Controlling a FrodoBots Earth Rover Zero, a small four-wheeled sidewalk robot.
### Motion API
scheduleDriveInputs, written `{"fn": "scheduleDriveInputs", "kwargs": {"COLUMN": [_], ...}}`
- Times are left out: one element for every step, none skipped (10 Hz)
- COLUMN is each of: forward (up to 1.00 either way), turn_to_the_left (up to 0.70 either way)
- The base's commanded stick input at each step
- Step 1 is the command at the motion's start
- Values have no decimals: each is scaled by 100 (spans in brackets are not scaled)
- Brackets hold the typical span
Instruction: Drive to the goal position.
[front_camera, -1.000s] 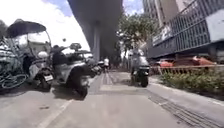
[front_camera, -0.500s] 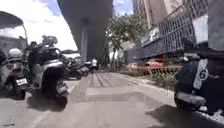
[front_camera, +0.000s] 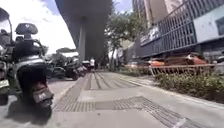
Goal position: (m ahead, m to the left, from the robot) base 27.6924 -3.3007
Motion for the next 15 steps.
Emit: {"fn": "scheduleDriveInputs", "kwargs": {"forward": [70,70,70,70,70,70,70,70,70,70,70,70,70,70,70], "turn_to_the_left": [14,14,14,14,14,8,0,0,0,0,0,0,0,0,0]}}
